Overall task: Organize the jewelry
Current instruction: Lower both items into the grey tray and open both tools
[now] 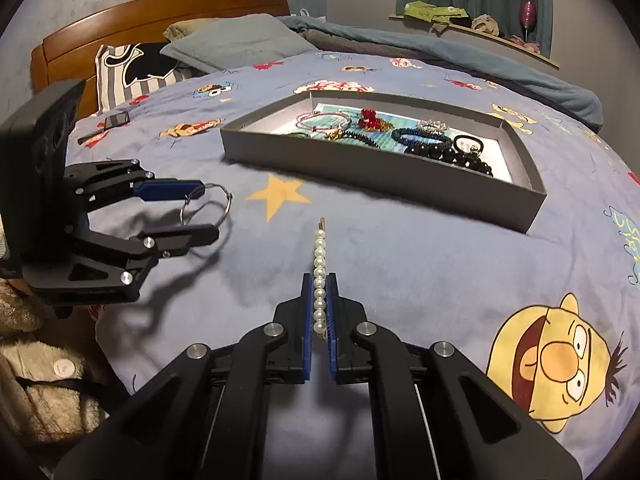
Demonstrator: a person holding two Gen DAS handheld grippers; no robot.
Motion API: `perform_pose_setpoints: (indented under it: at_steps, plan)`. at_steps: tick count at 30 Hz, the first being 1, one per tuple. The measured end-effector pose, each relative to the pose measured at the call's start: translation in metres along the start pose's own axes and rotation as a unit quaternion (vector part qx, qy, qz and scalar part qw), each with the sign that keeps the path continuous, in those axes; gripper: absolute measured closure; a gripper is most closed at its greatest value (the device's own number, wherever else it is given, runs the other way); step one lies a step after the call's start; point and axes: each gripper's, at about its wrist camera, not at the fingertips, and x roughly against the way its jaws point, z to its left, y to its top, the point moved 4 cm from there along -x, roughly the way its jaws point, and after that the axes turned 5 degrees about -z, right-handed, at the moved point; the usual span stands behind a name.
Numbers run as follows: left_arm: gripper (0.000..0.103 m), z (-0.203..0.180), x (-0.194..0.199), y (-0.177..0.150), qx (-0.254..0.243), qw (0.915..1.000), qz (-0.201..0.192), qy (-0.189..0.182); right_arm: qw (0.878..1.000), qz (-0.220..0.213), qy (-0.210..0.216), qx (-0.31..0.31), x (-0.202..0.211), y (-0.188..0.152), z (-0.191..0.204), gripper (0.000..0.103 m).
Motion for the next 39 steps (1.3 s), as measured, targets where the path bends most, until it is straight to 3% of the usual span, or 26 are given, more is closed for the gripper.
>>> perform_pose_setpoints:
  at_steps: [8,13,18,27,39]
  plan:
    - [0.053,0.033,-0.007,0.051,0.059,0.9982,0.004,-0.013,1.000,-0.025,-0.010,0.003,0.002,0.044,-0.014,0.097]
    - [0.053,0.058,-0.029,0.076,0.107,0.9936,0.034,-0.013,0.999,-0.018,-0.016,-0.031,-0.014,0.072,-0.036,0.097]
    - [0.053,0.078,-0.059,0.081,0.160,0.9843,0.072,-0.015,0.997,0.001,-0.033,-0.063,-0.039,0.088,-0.052,0.097]
    - [0.053,0.087,-0.101,0.078,0.165,0.9778,0.129,0.017,0.993,0.048,-0.073,-0.084,-0.082,0.099,-0.065,0.097]
    - [0.053,0.095,-0.123,0.073,0.171,0.9719,0.161,0.018,0.989,0.078,-0.074,-0.101,-0.104,0.103,-0.068,0.097]
